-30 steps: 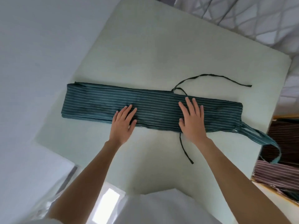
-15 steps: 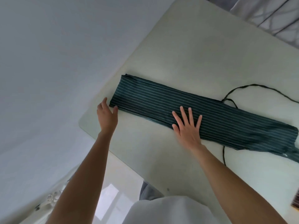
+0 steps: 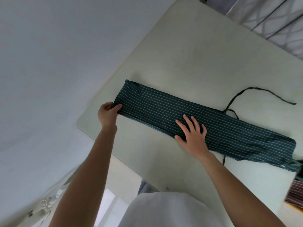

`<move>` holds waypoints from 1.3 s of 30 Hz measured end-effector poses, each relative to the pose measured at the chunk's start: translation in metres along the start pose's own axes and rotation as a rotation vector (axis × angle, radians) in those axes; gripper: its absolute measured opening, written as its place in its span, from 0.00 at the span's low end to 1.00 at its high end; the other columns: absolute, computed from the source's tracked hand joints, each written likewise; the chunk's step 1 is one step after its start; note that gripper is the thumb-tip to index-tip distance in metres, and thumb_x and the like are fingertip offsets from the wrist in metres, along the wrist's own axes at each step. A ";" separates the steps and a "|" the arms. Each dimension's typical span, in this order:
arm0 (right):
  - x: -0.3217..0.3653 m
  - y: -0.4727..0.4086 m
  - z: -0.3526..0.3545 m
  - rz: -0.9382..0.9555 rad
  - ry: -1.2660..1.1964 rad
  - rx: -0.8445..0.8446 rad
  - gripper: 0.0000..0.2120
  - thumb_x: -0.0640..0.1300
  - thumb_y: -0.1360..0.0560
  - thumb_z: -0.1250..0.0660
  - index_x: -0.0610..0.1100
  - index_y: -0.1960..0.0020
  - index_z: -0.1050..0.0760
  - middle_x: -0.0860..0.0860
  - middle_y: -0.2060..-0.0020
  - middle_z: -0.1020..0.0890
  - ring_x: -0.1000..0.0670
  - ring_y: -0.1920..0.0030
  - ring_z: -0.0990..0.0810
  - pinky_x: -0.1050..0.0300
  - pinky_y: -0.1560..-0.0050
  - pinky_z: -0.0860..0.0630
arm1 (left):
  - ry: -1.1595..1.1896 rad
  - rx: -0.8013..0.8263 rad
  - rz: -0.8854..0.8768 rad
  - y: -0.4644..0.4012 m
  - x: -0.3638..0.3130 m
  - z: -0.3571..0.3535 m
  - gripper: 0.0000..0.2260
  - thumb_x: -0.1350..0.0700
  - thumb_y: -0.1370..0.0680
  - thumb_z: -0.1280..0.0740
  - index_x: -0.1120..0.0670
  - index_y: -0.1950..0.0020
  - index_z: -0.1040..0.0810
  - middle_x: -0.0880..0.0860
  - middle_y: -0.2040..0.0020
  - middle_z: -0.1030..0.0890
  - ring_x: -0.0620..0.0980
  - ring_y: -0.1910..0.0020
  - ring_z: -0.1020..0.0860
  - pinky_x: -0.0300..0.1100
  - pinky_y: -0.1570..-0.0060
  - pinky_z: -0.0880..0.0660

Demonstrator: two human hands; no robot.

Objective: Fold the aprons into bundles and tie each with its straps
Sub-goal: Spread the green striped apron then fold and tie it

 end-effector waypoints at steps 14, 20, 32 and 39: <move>-0.086 0.080 0.091 -0.378 -1.259 -0.370 0.18 0.52 0.20 0.46 0.46 0.36 0.29 0.48 0.43 0.21 0.53 0.42 0.22 0.59 0.40 0.28 | -0.535 0.707 -1.017 0.216 0.042 -0.184 0.09 0.61 0.25 0.32 0.55 0.46 0.24 0.47 0.49 0.20 0.43 0.51 0.22 0.39 0.52 0.23; -0.145 0.114 0.055 -0.817 -1.243 -0.278 0.13 0.48 0.19 0.43 0.43 0.42 0.25 0.42 0.45 0.19 0.49 0.50 0.21 0.54 0.43 0.26 | -0.998 1.010 -0.712 0.242 0.143 -0.209 0.14 0.64 0.22 0.39 0.55 0.37 0.26 0.53 0.39 0.24 0.51 0.42 0.25 0.42 0.41 0.30; -0.120 0.047 0.054 -0.748 -0.605 -0.221 0.16 0.51 0.24 0.34 0.39 0.44 0.26 0.44 0.49 0.19 0.43 0.48 0.21 0.49 0.44 0.28 | -1.078 0.539 -0.801 0.148 0.097 -0.126 0.50 0.40 0.36 0.25 0.54 0.24 0.50 0.57 0.25 0.46 0.58 0.28 0.41 0.58 0.34 0.36; -0.176 0.100 0.106 -0.759 -0.752 -0.514 0.11 0.46 0.24 0.37 0.38 0.50 0.25 0.46 0.54 0.20 0.48 0.55 0.23 0.60 0.58 0.33 | -1.122 0.673 -1.216 0.162 0.105 -0.146 0.42 0.48 0.34 0.24 0.50 0.26 0.43 0.56 0.26 0.40 0.57 0.29 0.41 0.58 0.32 0.38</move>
Point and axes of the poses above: each hand's wrist, its own y-axis away from the middle knuckle, its own z-axis out of the back of the hand, x = y × z, the point moved 2 cm from there along -y, towards the middle knuckle
